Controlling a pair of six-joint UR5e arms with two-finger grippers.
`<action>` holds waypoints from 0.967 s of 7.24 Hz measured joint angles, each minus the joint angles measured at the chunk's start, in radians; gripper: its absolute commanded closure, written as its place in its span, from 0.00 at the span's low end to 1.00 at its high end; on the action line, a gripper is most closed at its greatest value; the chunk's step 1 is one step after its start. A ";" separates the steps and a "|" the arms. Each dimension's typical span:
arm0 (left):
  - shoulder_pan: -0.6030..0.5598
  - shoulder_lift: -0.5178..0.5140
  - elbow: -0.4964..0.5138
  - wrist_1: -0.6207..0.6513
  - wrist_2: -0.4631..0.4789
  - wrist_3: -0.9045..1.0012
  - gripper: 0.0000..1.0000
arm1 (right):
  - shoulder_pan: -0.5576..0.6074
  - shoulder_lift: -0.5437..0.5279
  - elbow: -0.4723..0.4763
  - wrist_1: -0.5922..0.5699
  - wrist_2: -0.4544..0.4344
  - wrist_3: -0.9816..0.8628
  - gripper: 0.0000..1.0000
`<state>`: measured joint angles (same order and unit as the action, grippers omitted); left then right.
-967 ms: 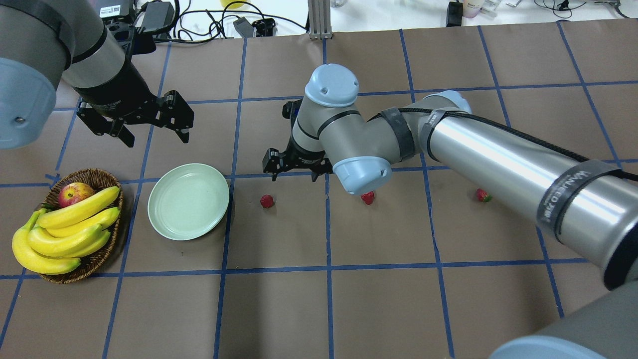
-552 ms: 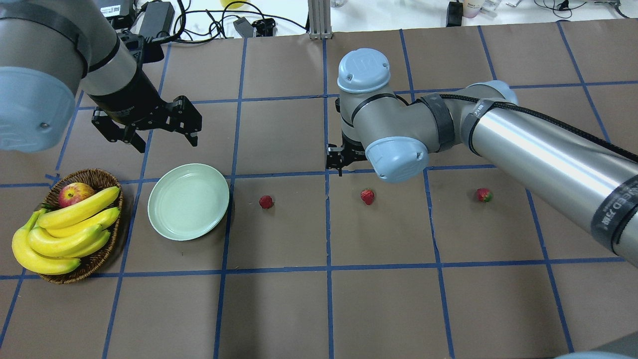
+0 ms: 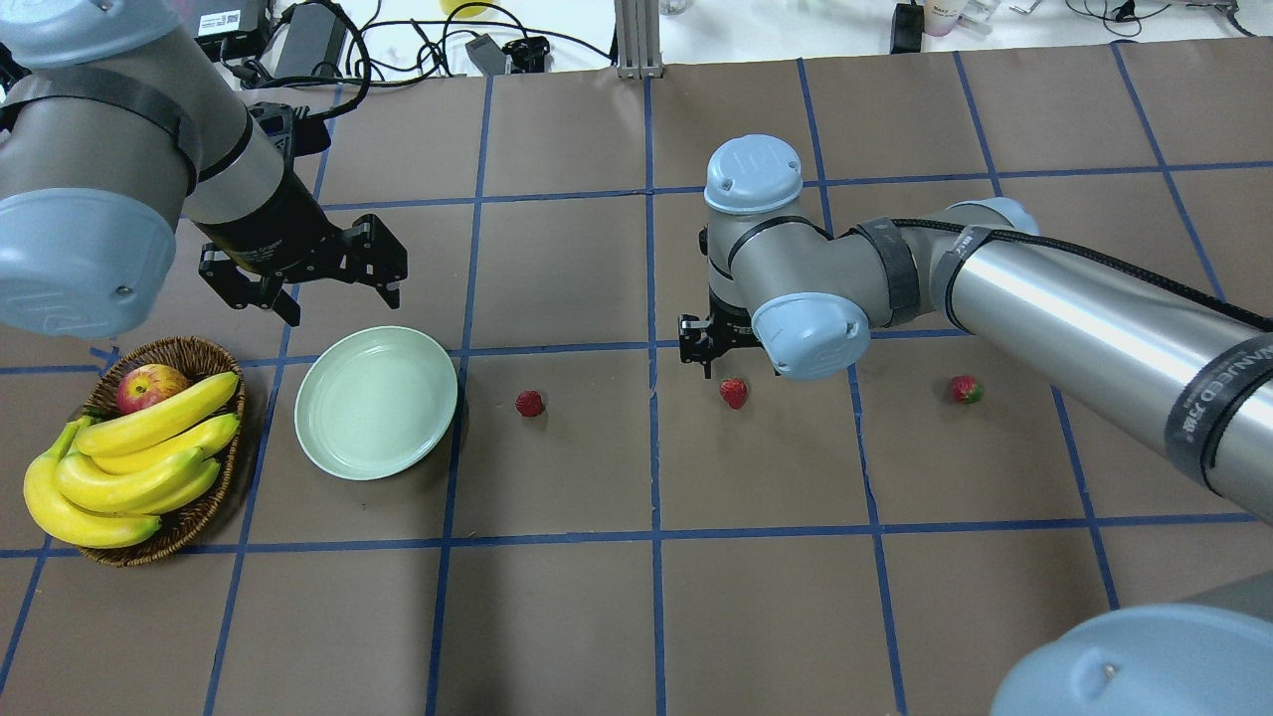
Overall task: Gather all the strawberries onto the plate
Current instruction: 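Move the right gripper back and grasp the second strawberry of the pair, then carry the strawberry toward the plate and release it beside the first one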
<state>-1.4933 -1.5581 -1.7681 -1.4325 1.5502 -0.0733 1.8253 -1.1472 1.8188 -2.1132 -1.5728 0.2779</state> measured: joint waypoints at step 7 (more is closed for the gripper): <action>0.019 0.007 0.015 -0.060 0.002 -0.008 0.00 | -0.002 0.010 0.012 0.007 0.213 -0.038 1.00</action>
<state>-1.4741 -1.5514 -1.7529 -1.4929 1.5518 -0.0811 1.8237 -1.1376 1.8309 -2.1059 -1.3596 0.2396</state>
